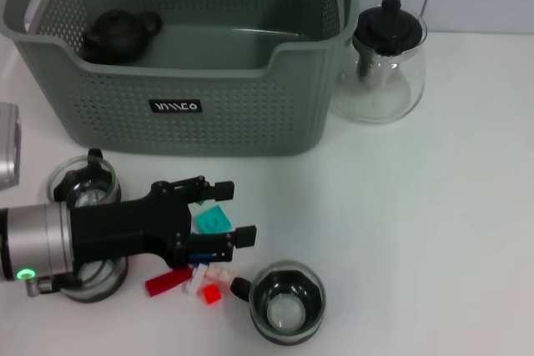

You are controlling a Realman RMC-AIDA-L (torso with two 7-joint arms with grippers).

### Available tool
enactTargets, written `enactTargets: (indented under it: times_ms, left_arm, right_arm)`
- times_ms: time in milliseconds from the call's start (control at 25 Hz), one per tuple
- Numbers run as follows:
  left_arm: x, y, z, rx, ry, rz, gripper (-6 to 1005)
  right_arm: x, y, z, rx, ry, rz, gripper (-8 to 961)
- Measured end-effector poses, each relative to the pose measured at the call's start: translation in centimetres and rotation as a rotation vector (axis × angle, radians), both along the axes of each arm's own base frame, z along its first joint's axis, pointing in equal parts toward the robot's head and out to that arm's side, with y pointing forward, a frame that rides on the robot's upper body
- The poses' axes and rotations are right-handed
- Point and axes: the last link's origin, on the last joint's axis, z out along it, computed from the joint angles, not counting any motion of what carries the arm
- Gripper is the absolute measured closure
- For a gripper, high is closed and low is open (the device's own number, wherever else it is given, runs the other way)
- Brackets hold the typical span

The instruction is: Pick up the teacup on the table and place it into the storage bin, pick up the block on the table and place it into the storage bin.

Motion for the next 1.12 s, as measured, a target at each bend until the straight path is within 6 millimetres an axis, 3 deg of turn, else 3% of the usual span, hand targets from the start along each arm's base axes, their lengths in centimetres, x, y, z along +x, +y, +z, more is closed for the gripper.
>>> enactTargets:
  times_ms: [160, 320, 720, 1120]
  left_arm:
    - [0.1, 0.0, 0.0, -0.001, -0.002, -0.001, 171]
    - [0.1, 0.0, 0.0, -0.001, -0.005, -0.003, 171]
    - [0.3, 0.1, -0.1, -0.001, -0.008, -0.006, 171]
    - [0.3, 0.1, -0.1, -0.001, -0.007, -0.008, 171]
  right_arm:
    - [-0.4, 4.2, -3.6, 0.083, -0.144, -0.09, 833]
    - [-0.1, 5.7, -6.4, 0.161, -0.229, -0.085, 823]
    - [2.8, 5.6, -11.3, 0.223, -0.318, -0.057, 797]
    - [5.2, 5.1, -12.2, 0.205, -0.336, -0.1, 772]
